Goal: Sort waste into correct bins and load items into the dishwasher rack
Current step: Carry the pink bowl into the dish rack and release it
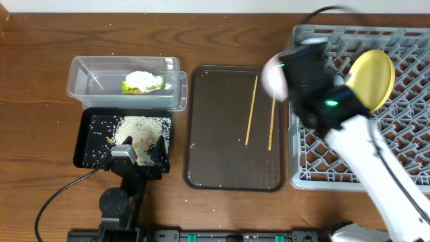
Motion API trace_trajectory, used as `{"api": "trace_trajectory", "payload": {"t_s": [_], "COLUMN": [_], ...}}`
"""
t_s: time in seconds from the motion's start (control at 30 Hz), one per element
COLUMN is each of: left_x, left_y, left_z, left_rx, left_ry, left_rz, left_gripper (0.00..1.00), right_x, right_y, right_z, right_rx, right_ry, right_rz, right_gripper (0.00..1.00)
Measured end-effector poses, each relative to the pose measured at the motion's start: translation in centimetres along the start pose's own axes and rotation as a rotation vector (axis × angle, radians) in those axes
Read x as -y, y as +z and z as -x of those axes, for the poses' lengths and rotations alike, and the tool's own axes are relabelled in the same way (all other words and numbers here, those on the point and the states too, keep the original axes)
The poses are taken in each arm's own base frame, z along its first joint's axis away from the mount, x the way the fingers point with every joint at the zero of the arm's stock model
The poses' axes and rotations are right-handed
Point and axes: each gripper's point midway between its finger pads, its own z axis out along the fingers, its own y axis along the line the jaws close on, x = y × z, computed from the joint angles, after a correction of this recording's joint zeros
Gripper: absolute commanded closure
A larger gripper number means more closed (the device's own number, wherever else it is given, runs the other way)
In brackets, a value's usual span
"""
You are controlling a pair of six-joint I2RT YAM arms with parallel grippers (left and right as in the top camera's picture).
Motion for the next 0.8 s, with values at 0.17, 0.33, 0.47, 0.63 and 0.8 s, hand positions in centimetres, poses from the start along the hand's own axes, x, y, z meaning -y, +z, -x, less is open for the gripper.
{"api": "trace_trajectory", "payload": {"t_s": [0.17, 0.33, 0.47, 0.63, 0.8], "left_x": [0.0, 0.0, 0.0, 0.0, 0.0], "left_y": [0.0, 0.0, 0.0, 0.0, 0.0], "left_z": [0.0, 0.0, 0.0, 0.0, 0.0], "left_rx": [-0.001, 0.0, 0.0, 0.0, 0.0], "left_ry": [0.0, 0.0, 0.0, 0.0, 0.0], "left_rz": [0.0, 0.0, 0.0, 0.0, 0.0], "left_gripper": [0.08, 0.08, 0.08, 0.08, 0.08], "right_x": [9.1, 14.3, 15.0, 13.2, 10.9], "right_y": [0.3, 1.1, 2.5, 5.2, 9.0], "right_z": [2.5, 3.2, 4.0, 5.7, 5.9], "right_rx": [0.11, 0.143, 0.171, 0.205, 0.186], "right_ry": [0.119, 0.204, 0.253, 0.208, 0.091], "right_rz": [-0.39, -0.616, -0.65, -0.646, -0.656], "right_gripper": [0.99, 0.99, 0.99, 0.99, 0.99]}}
